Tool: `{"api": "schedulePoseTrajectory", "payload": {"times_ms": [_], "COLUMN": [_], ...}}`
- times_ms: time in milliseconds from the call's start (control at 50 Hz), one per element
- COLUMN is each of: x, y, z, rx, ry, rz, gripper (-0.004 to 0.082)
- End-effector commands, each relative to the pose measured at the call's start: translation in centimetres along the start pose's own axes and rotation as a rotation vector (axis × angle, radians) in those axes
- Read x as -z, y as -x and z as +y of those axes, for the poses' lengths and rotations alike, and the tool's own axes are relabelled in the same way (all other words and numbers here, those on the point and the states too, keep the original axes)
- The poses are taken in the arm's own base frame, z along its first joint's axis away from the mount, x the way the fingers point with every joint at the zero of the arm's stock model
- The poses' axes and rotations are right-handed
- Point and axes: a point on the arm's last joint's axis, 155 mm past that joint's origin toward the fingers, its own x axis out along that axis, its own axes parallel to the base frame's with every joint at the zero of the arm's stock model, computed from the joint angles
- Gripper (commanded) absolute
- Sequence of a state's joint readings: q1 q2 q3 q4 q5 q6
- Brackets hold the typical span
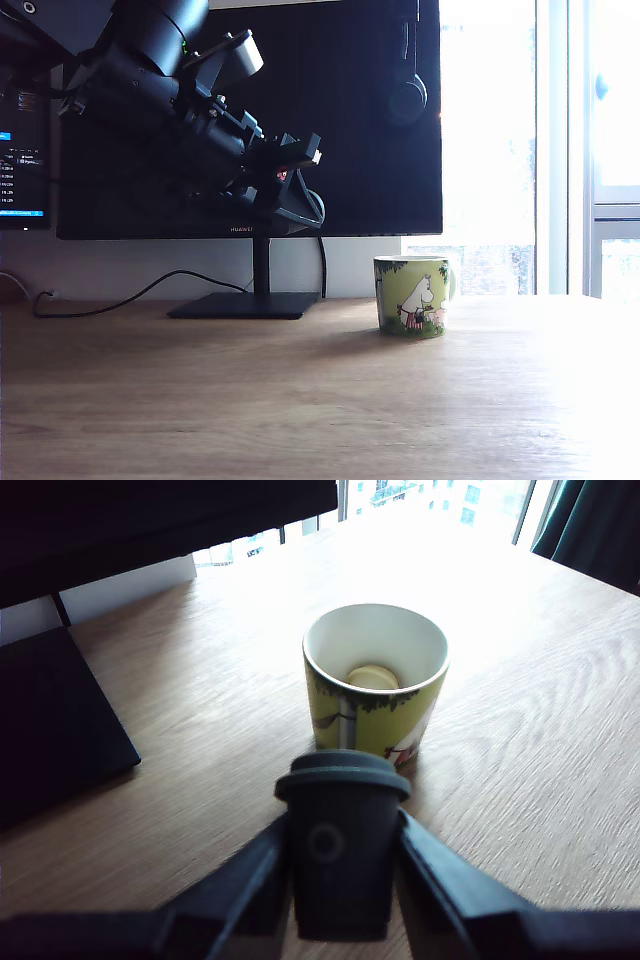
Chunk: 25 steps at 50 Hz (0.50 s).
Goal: Pick up the coffee capsules from the table one by one and drop them inside the nearest coffee cup
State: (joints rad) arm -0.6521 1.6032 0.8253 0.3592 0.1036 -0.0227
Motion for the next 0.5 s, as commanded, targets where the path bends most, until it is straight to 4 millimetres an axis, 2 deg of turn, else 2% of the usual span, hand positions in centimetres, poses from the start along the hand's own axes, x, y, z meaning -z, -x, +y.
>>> {"api": "schedulePoseTrajectory", "payload": {"times_ms": [0, 300, 480], "x": [0.5, 0.2, -1.8], "y": [0.2, 0.1, 0.0], "z": [-0.1, -0.8, -1.0], "rx": [0.003, 0.036, 0.047], "ry": [-0.005, -0.001, 0.001], "rz": [0.005, 0.040, 0.056], "gripper": [0.0181, 0.0181, 0.0181]}}
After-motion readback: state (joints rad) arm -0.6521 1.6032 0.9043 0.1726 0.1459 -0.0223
